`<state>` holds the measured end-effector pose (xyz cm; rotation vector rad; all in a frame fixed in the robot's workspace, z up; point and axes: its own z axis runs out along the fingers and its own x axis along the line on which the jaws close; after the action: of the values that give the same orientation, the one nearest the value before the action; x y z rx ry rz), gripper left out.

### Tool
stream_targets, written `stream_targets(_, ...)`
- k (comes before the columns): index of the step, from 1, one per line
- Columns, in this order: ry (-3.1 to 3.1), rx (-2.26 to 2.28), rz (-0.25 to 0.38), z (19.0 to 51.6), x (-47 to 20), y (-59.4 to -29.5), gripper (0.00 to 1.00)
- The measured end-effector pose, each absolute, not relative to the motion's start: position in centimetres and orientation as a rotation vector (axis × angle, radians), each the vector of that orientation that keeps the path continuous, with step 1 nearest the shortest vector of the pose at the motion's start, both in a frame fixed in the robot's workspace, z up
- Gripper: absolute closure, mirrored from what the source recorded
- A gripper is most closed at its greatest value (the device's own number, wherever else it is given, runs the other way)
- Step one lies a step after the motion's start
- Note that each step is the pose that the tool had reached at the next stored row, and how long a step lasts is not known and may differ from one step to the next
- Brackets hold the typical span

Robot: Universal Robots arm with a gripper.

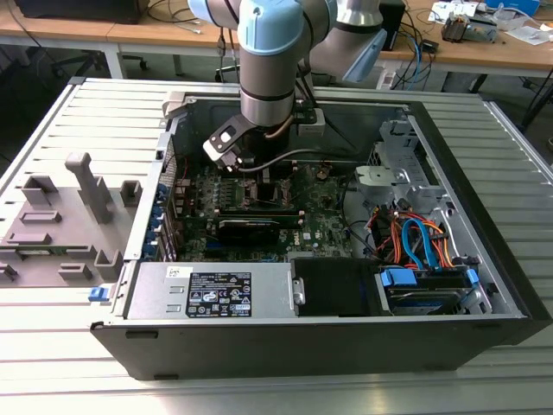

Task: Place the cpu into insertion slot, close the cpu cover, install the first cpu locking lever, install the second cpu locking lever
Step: 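Place the cpu into insertion slot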

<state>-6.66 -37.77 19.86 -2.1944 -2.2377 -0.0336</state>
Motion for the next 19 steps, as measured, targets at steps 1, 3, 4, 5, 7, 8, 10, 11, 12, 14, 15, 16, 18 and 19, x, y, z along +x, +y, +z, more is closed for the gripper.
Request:
stream_targets(1,-2.238,-2.194,-0.034,19.86,-6.66,-37.77,0.45)
stream_targets(3,-2.238,-2.194,-0.034,19.87,-6.66,-37.77,0.45)
stream_targets(4,-2.238,-2.194,-0.034,19.89,-6.66,-37.77,0.45)
stream_targets(5,-2.238,-2.193,-0.036,20.01,-6.66,-37.75,0.45)
stream_targets(7,-2.236,-2.191,-0.04,20.23,-6.68,-37.76,0.45)
stream_targets(8,-2.235,-2.191,-0.04,20.22,-6.68,-37.77,0.45)
stream_targets(10,-2.234,-2.19,-0.042,20.13,-6.67,-37.8,0.45)
stream_targets(11,-2.234,-2.19,-0.042,20.08,-6.65,-37.81,0.45)
stream_targets(12,-2.234,-2.19,-0.042,20.04,-6.63,-37.8,0.45)
stream_targets(14,-2.234,-2.19,-0.042,20.02,-6.62,-37.83,0.45)
stream_targets(15,-2.234,-2.19,-0.042,20.02,-6.61,-37.85,0.45)
stream_targets(16,-2.234,-2.19,-0.042,20.02,-6.62,-37.86,0.45)
stream_targets(18,-2.234,-2.189,-0.043,20.02,-6.61,-37.98,0.45)
stream_targets(19,-2.234,-2.189,-0.043,20.03,-6.61,-38.07,0.45)
